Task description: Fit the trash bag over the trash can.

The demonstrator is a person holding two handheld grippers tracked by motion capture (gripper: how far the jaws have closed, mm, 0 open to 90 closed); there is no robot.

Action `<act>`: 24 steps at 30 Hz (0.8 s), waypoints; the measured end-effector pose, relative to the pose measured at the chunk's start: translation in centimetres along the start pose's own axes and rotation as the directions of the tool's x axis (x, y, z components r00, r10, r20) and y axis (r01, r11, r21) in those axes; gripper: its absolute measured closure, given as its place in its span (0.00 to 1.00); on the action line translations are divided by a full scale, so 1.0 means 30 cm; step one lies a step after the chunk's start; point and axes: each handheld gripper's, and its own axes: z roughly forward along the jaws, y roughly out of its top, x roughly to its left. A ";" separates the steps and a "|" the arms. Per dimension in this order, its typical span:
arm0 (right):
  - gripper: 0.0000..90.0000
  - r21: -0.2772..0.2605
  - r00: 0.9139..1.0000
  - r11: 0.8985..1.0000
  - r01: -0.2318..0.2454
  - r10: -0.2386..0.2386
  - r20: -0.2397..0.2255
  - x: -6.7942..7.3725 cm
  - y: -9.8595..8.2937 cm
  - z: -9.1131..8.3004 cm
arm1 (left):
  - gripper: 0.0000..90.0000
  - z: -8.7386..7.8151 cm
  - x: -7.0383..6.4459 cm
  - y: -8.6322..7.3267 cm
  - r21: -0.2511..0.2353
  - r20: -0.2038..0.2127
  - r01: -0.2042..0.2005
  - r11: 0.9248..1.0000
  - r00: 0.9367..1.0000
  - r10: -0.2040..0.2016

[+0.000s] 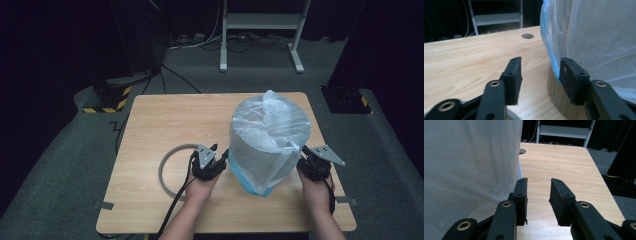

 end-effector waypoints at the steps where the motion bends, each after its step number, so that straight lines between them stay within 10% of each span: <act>1: 0.74 0.002 1.000 1.000 0.001 -0.001 0.000 -0.001 0.000 -0.001 | 0.55 0.000 0.000 0.000 0.000 0.000 0.000 1.000 1.000 0.000; 24: 0.68 0.047 0.998 0.998 0.039 -0.041 0.038 -0.024 -0.050 -0.006 | 0.42 -0.204 0.225 -0.131 0.092 -0.148 0.017 0.996 0.989 -0.003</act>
